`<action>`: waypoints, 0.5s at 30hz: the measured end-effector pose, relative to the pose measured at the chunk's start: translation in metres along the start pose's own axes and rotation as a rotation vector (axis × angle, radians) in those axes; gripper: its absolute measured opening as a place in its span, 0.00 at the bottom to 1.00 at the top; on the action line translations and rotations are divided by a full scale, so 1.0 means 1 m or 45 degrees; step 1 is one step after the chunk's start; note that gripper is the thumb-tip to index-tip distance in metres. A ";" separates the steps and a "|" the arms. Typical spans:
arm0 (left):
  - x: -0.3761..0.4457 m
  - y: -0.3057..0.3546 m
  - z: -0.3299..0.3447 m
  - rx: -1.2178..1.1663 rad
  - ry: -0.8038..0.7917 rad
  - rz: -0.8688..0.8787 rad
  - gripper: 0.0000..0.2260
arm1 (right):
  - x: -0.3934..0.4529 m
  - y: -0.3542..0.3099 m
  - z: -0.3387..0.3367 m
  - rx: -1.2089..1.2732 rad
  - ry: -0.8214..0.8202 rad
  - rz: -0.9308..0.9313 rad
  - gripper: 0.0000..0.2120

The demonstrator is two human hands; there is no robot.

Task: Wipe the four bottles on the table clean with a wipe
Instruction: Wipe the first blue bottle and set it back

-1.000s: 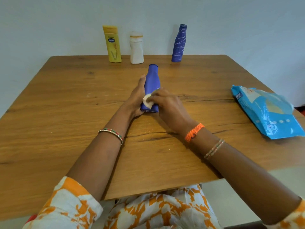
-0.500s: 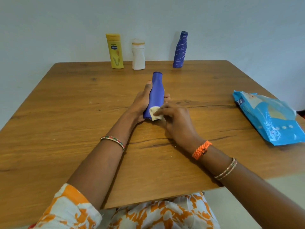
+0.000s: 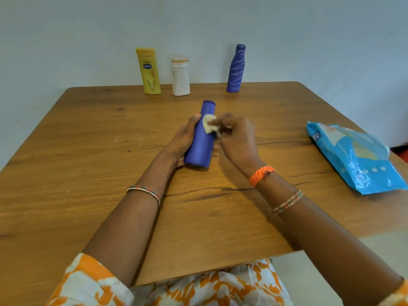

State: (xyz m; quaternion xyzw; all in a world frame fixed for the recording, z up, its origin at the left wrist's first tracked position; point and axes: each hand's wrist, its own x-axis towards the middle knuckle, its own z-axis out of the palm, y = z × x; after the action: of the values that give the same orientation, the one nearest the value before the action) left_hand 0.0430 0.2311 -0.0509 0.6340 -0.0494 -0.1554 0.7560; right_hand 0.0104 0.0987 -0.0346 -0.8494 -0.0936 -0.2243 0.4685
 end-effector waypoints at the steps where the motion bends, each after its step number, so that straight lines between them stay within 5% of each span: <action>1: 0.001 0.000 0.000 0.015 0.022 0.003 0.17 | -0.009 0.001 -0.001 0.001 -0.045 -0.002 0.14; 8: -0.010 0.009 0.007 0.007 -0.137 -0.013 0.16 | 0.031 -0.005 -0.006 -0.058 0.132 -0.016 0.13; 15: -0.005 0.003 0.002 0.074 0.023 0.040 0.15 | -0.007 -0.004 0.007 -0.258 -0.004 -0.226 0.14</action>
State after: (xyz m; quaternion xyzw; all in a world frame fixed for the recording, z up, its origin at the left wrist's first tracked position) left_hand 0.0388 0.2316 -0.0466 0.6561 -0.0572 -0.1362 0.7401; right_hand 0.0046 0.1067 -0.0380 -0.8811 -0.1459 -0.2718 0.3586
